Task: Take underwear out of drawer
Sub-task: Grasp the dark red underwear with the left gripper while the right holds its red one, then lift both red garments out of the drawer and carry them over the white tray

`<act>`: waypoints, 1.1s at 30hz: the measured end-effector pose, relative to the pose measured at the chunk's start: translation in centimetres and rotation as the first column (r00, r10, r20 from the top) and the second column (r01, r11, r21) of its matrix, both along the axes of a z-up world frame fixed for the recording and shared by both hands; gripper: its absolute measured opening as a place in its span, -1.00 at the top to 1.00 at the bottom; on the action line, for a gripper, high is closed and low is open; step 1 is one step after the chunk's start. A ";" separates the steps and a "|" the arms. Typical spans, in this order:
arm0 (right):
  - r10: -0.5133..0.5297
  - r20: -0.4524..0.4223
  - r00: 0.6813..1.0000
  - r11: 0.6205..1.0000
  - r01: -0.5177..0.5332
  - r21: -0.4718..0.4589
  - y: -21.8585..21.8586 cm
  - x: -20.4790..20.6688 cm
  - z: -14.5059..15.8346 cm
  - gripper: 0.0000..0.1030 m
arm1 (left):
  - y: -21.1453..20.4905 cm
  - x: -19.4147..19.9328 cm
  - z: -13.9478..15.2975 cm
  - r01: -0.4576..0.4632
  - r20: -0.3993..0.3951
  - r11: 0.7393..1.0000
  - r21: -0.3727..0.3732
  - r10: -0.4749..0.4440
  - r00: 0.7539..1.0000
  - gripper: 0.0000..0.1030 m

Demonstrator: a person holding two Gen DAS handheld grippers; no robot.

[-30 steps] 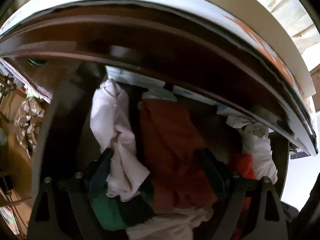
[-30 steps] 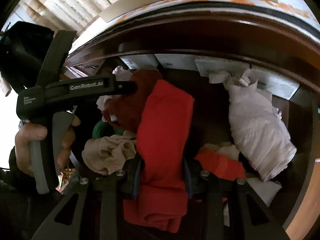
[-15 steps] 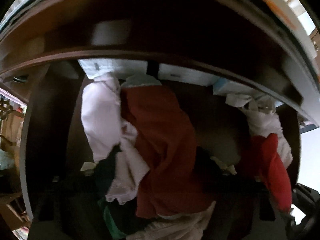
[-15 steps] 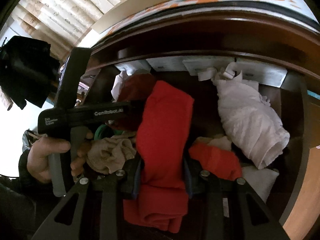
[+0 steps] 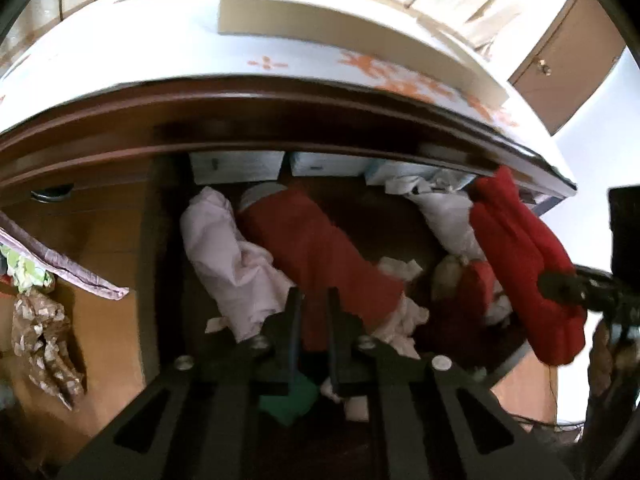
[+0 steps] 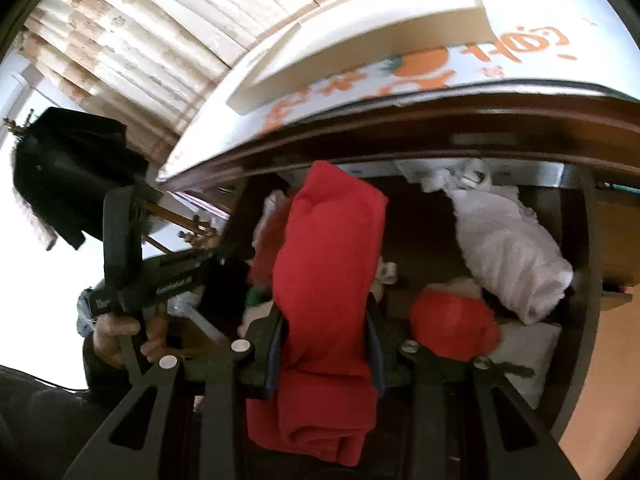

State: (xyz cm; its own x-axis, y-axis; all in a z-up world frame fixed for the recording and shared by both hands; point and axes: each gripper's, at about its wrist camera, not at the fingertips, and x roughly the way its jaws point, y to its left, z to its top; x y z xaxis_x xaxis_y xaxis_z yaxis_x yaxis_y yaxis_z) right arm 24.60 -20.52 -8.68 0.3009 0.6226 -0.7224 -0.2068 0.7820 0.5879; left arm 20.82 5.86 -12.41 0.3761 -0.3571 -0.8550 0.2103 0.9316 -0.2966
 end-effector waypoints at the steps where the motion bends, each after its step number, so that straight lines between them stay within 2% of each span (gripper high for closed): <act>1: 0.002 0.004 1.000 1.000 -0.002 0.002 0.2 0.0 0.1 0.28 | 0.2 -0.2 0.1 0.005 0.006 1.000 0.010 -0.005 1.000 0.83; 3: 0.003 0.013 1.000 1.000 -0.003 -0.014 0.8 0.1 0.2 0.28 | 0.5 0.1 -0.4 -0.019 -0.011 1.000 0.009 0.019 1.000 0.83; 4: 0.003 0.013 1.000 1.000 -0.002 -0.023 1.2 0.2 0.2 0.28 | 0.7 0.4 -0.2 -0.046 -0.037 0.999 -0.016 0.045 0.998 0.82; 6: 0.004 0.005 1.000 1.000 -0.004 -0.028 1.5 0.2 0.0 0.28 | -0.4 1.7 -0.8 -0.068 -0.077 0.995 -0.072 0.063 0.995 0.69; 7: 0.005 0.002 1.000 0.999 -0.005 -0.035 1.8 0.1 -0.1 0.28 | -0.9 2.2 -0.9 -0.088 -0.116 0.990 -0.107 0.075 0.990 0.44; 8: 0.007 0.003 1.000 0.999 -0.006 -0.039 1.7 0.0 -0.3 0.28 | -1.2 2.5 -1.0 -0.105 -0.134 0.988 -0.112 0.089 0.987 0.07; 10: 0.005 0.009 1.000 0.999 -0.005 -0.054 1.7 -0.3 -0.3 0.28 | -2.3 3.5 -1.3 -0.153 -0.133 0.984 -0.090 0.140 0.981 -0.37; 11: 0.003 0.014 1.000 0.998 -0.003 -0.058 1.7 -0.4 -0.1 0.28 | -2.9 4.0 -1.5 -0.185 -0.128 0.981 -0.060 0.176 0.976 -0.40; 14: 0.003 0.028 1.000 0.998 -0.001 -0.063 1.2 -0.6 0.1 0.27 | -4.3 5.4 -2.6 -0.202 -0.160 0.979 -0.030 0.194 0.968 -0.43; 16: 0.002 0.021 1.000 0.998 -0.001 -0.057 0.9 -0.6 0.0 0.27 | -5.5 6.1 -4.0 -0.208 -0.205 0.977 0.055 0.215 0.955 -0.43; 19: 0.004 0.022 1.000 0.998 -0.003 -0.055 0.7 -0.4 -0.2 0.27 | -7.8 6.3 -5.3 -0.138 -0.178 0.970 0.201 0.175 0.968 -0.43; 22: 0.005 0.028 1.000 0.999 -0.004 -0.051 0.5 -0.3 -0.2 0.27 | -9.1 6.2 -5.9 -0.065 -0.163 0.966 0.250 0.108 0.981 -0.43; 23: 0.003 0.026 1.000 0.999 -0.002 -0.048 0.5 -0.2 -0.3 0.27 | -9.3 6.2 -6.2 -0.044 -0.157 0.969 0.242 0.084 0.984 -0.37; 24: 0.001 0.025 1.000 0.999 0.000 -0.048 0.4 -0.2 -0.3 0.27 | -9.2 6.2 -6.4 -0.039 -0.155 0.972 0.233 0.077 0.985 -0.21; 25: -0.001 0.025 1.000 0.999 0.002 -0.048 0.4 -0.2 -0.3 0.27 | -8.6 6.2 -6.6 -0.046 -0.164 0.979 0.199 0.080 0.983 0.16; 26: -0.004 0.026 1.000 0.999 0.005 -0.048 0.3 -0.2 -0.3 0.27 | -8.0 6.2 -6.6 -0.060 -0.171 0.984 0.166 0.089 0.981 0.24; 29: -0.019 0.041 0.999 0.999 0.020 -0.036 0.2 -0.2 0.0 0.27 | -5.6 5.9 -5.9 -0.103 -0.160 0.993 0.059 0.111 0.981 0.40; 33: -0.028 0.057 0.998 0.999 0.030 -0.025 0.1 -0.1 0.6 0.27 | -3.0 4.3 -4.1 -0.096 -0.114 0.994 -0.059 0.089 0.989 0.41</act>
State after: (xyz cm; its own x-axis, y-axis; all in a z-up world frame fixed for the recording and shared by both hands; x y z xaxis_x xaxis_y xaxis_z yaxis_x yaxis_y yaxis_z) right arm 24.48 -20.40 -8.08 0.3595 0.5943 -0.7194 -0.2161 0.8030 0.5554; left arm 25.09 2.89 -16.52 0.3144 -0.3805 -0.8697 0.0863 0.9238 -0.3730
